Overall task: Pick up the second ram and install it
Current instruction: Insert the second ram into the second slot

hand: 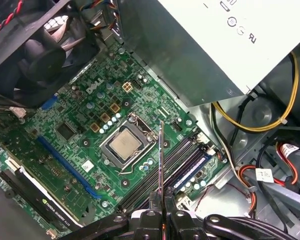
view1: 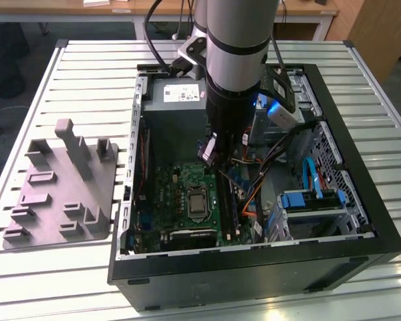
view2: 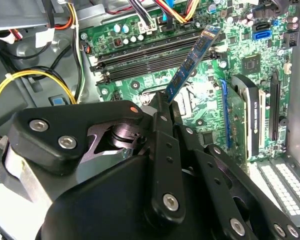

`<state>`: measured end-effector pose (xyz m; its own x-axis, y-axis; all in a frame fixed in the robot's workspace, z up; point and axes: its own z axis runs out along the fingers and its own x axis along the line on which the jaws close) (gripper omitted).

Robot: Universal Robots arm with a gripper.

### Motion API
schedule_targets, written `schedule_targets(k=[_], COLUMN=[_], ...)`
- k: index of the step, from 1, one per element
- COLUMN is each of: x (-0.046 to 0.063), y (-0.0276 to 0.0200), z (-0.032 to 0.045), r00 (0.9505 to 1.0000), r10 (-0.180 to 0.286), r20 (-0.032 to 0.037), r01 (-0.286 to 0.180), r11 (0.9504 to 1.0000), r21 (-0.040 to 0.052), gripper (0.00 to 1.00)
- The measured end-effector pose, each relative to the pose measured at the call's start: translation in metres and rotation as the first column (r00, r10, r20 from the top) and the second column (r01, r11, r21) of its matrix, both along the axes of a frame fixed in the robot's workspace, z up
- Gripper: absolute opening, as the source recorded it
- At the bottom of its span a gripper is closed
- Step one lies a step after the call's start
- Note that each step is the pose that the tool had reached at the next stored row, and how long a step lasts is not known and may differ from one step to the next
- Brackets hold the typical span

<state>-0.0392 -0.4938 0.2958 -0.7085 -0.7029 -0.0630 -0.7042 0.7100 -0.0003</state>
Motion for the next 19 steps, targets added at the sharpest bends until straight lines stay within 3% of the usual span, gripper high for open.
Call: schedule_targets(k=[19], x=[0.0], y=[0.0], z=[0.0], r00=[0.9962], r10=[-0.087], r20=[0.0], r01=[0.087], r11=[0.9962], r21=[0.0], gripper=[0.14])
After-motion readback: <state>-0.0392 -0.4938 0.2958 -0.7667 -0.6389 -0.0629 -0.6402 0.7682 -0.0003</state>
